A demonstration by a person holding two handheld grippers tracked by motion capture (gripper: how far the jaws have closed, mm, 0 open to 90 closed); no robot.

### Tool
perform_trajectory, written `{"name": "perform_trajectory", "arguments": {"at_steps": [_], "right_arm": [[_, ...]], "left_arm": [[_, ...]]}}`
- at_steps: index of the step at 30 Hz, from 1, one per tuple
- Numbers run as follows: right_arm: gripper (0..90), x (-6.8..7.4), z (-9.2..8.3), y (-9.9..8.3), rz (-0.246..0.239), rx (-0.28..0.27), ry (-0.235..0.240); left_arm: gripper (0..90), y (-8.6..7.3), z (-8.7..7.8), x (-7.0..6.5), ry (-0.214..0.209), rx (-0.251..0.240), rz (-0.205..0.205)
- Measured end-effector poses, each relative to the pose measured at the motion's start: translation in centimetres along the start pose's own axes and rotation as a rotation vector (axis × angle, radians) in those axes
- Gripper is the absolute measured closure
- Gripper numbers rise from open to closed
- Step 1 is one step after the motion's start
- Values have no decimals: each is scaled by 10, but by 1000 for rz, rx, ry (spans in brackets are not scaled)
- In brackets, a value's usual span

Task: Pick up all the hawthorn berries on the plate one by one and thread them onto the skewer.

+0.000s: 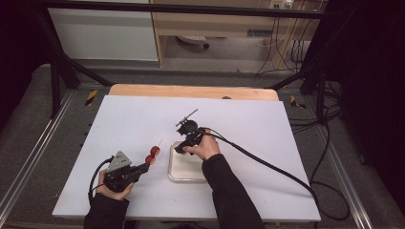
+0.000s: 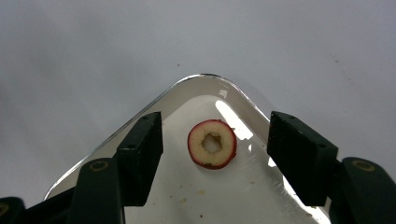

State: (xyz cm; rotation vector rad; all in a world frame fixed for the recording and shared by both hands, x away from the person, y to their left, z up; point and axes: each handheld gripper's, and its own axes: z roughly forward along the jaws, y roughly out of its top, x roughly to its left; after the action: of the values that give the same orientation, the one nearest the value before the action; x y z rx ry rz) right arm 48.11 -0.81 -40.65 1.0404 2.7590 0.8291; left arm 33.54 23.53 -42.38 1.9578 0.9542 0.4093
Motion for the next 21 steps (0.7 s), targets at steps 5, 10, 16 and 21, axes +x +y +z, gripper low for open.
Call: {"name": "perform_trajectory", "arguments": {"at_steps": [5,10,16,21], "right_arm": [[430,-3,8,0,-5,37,1],[469,-5,12,0,-6,49,9],[553,-5,15,0,7,55,21],[602,-5,16,0,8,63,22]], "left_arm": [[880,0,1,-1,-3,2,2],[880,0,1,-1,-4,6,4],[880,0,1,-2,-4,6,5],[880,0,2,-2,-4,8,9]]}}
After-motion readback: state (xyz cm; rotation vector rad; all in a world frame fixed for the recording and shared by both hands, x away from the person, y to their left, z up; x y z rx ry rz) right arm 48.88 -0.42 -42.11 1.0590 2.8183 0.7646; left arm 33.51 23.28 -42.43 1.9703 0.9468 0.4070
